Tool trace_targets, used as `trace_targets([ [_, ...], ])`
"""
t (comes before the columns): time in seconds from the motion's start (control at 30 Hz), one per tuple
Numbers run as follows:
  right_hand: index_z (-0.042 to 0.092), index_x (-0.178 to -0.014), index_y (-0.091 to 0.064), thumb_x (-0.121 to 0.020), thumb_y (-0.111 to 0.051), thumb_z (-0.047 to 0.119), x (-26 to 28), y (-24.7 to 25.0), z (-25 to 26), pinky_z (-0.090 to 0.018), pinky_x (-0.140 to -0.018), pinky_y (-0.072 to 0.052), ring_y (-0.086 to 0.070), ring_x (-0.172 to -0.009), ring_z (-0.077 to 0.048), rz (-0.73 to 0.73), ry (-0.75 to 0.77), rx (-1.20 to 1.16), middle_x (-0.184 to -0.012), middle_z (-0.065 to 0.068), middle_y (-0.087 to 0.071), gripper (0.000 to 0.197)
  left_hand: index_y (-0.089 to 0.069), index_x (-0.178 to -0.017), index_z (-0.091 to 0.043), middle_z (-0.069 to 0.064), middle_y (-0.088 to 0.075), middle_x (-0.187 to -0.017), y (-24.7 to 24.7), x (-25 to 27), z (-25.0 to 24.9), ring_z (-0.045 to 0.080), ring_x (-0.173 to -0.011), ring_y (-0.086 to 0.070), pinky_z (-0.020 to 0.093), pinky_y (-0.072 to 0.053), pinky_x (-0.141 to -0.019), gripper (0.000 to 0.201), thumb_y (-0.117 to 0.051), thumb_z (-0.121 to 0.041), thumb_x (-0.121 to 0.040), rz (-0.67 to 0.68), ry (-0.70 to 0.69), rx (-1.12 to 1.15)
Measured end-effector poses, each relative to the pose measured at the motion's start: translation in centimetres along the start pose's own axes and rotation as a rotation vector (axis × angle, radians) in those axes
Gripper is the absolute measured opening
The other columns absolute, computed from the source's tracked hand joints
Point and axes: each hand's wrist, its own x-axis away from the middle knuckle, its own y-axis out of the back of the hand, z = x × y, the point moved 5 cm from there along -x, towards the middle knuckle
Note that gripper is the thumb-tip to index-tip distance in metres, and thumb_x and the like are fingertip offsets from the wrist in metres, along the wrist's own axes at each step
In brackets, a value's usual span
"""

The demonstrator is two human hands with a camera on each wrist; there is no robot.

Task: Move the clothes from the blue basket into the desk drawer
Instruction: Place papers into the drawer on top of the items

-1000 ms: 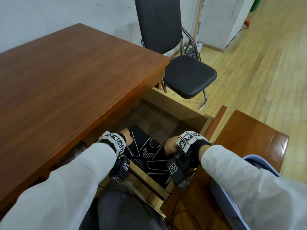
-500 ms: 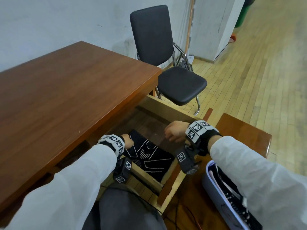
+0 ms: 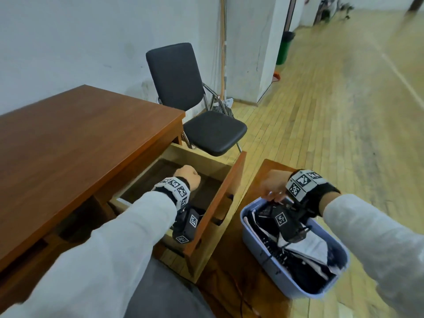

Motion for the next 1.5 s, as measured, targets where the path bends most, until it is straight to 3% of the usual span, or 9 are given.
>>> trace_targets([
  [0.17, 0.010, -0.068, -0.055, -0.086, -0.068, 0.030, 2.8, 0.0, -5.4, -0.028, -0.060, -0.046, -0.051, -0.057, -0.017, -0.046, -0.156, 0.276, -0.065, -0.004, -0.055, 0.030, -0.064, -0.122, -0.013, 0.008, -0.064, -0.125, -4.0, 2.9, -6.3, 0.028, -0.115, -0.060, 0.035, -0.047, -0.098, 0.031, -0.048, -0.019, -0.096, 0.074, -0.159, 0.061],
  [0.27, 0.009, -0.086, -0.058, -0.085, -0.068, 0.035, 3.2, -0.4, -7.0, -0.034, -0.079, -0.052, -0.057, -0.075, -0.024, -0.068, -0.184, 0.269, -0.066, -0.003, -0.054, 0.028, -0.064, -0.120, -0.014, 0.007, -0.063, -0.126, -6.4, 4.3, -8.6, 0.026, -0.117, -0.059, 0.034, -0.046, -0.098, 0.029, -0.049, -0.018, -0.096, 0.130, -0.219, 0.051],
  [0.4, 0.017, -0.096, -0.054, -0.081, -0.061, 0.061, 3.5, -1.8, -8.0, -0.030, -0.073, -0.044, -0.054, -0.082, -0.022, -0.079, -0.207, 0.335, -0.071, 0.000, -0.053, 0.047, -0.066, -0.100, -0.017, 0.005, -0.066, -0.111, -8.5, 5.4, -9.8, 0.022, -0.097, -0.061, 0.031, -0.049, -0.088, 0.018, -0.049, -0.019, -0.095, 0.185, -0.253, 0.019],
  [0.57, 0.014, -0.125, -0.054, -0.065, -0.066, 0.072, 2.9, -3.6, -8.9, -0.030, -0.085, -0.054, -0.064, -0.096, -0.021, -0.088, -0.301, 0.338, -0.109, -0.005, -0.066, 0.085, -0.067, -0.108, -0.015, 0.004, -0.064, -0.106, -9.3, 5.6, -9.7, 0.020, -0.094, -0.057, 0.026, -0.045, -0.082, 0.022, -0.049, -0.019, -0.095, 0.209, -0.255, 0.001],
  [0.77, 0.022, -0.125, -0.057, -0.063, -0.063, 0.059, 2.0, -3.8, -8.9, -0.034, -0.091, -0.051, -0.062, -0.098, -0.023, 0.011, -0.291, 0.396, -0.112, -0.005, -0.064, 0.073, -0.065, -0.096, -0.019, 0.001, -0.059, -0.097, -8.9, 5.6, -8.7, 0.019, -0.091, -0.057, 0.027, -0.047, -0.082, 0.016, -0.049, -0.018, -0.096, 0.205, -0.237, -0.008],
  [0.87, 0.011, -0.126, -0.059, -0.083, -0.060, 0.036, 2.6, -3.0, -8.1, -0.029, -0.082, -0.045, -0.054, -0.092, -0.021, -0.032, -0.197, 0.327, -0.106, -0.008, -0.060, 0.050, -0.065, -0.097, -0.011, 0.005, -0.061, -0.101, -8.5, 5.9, -8.6, 0.021, -0.097, -0.059, 0.027, -0.047, -0.084, 0.018, -0.048, -0.017, -0.097, 0.213, -0.248, -0.020],
  [1.0, 0.010, -0.094, -0.062, -0.091, -0.054, 0.045, 3.1, -1.6, -8.0, -0.028, -0.066, -0.045, -0.058, -0.079, -0.023, -0.213, -0.189, 0.310, -0.072, -0.004, -0.057, 0.036, -0.062, -0.096, -0.012, 0.006, -0.058, -0.102, -7.5, 6.0, -8.9, 0.020, -0.095, -0.056, 0.025, -0.044, -0.082, 0.014, -0.049, -0.018, -0.097, 0.204, -0.261, 0.001],
  [1.13, 0.011, -0.066, -0.050, -0.089, -0.058, 0.044, 4.5, 0.6, -7.1, -0.024, -0.052, -0.042, -0.053, -0.059, -0.017, -0.311, -0.174, 0.287, -0.066, -0.004, -0.055, 0.041, -0.056, -0.129, -0.012, 0.008, -0.057, -0.133, -7.8, 5.9, -8.9, 0.026, -0.124, -0.053, 0.034, -0.046, -0.103, 0.036, -0.052, -0.007, -0.094, 0.281, -0.271, 0.007],
  [1.5, 0.010, -0.073, -0.055, -0.086, -0.040, 0.023, 8.7, 6.2, -2.2, -0.031, -0.067, -0.046, -0.057, -0.071, -0.024, -0.649, -0.003, 0.288, -0.072, -0.004, -0.057, 0.024, -0.019, -0.152, -0.019, 0.009, -0.039, -0.151, -8.8, 6.8, -9.1, 0.029, -0.136, -0.042, 0.044, -0.039, -0.110, 0.081, -0.067, -0.020, -0.087, 0.438, -0.321, 0.069],
])
